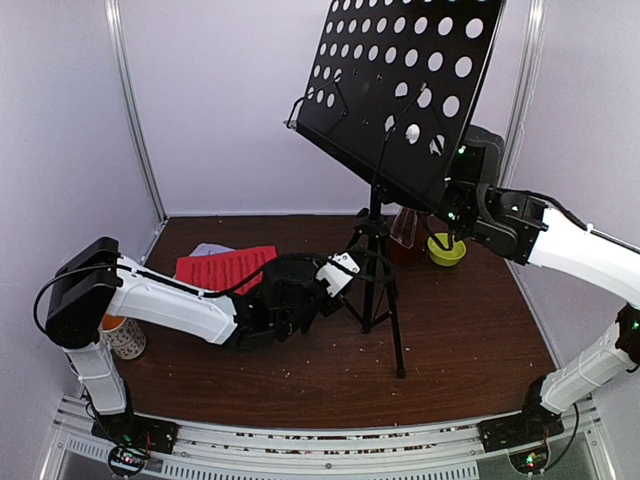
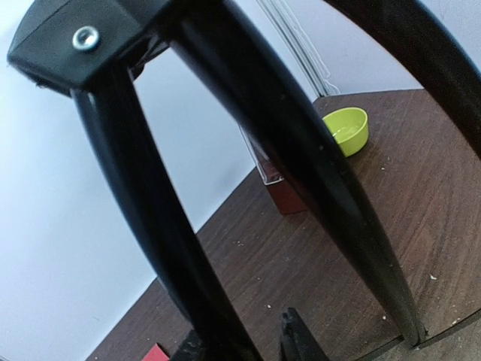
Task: Set up the instrument practice props
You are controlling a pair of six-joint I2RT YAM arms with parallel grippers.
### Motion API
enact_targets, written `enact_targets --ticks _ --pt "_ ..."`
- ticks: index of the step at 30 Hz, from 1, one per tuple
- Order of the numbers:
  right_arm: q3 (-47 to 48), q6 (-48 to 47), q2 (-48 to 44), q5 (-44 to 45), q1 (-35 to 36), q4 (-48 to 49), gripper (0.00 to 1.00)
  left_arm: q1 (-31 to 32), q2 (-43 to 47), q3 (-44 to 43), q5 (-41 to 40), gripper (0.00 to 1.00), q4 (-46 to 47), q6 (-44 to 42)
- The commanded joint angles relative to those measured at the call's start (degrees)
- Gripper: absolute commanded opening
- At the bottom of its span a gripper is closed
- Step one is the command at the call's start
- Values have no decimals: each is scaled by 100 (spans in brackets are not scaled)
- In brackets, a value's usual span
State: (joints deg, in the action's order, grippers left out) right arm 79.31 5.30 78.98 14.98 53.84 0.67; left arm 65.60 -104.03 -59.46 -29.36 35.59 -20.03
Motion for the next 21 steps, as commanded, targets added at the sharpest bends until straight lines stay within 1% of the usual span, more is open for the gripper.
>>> enact_targets --ticks 1,6,10,15,21 --pt "554 77 -242 -387 -2 1340 0 84 -18 -86 175 25 178 -341" --pt "761 58 -248 -621 -192 1339 0 83 81 144 133 12 142 -535" --pt "1206 6 -95 -963 -351 1213 0 84 93 227 84 1 72 -733" --pt "1767 -11 196 -1397 -523 996 0 80 98 336 12 0 56 -842" --pt "2094 -14 444 -1825 -649 922 0 84 95 538 -136 0 -84 -1007"
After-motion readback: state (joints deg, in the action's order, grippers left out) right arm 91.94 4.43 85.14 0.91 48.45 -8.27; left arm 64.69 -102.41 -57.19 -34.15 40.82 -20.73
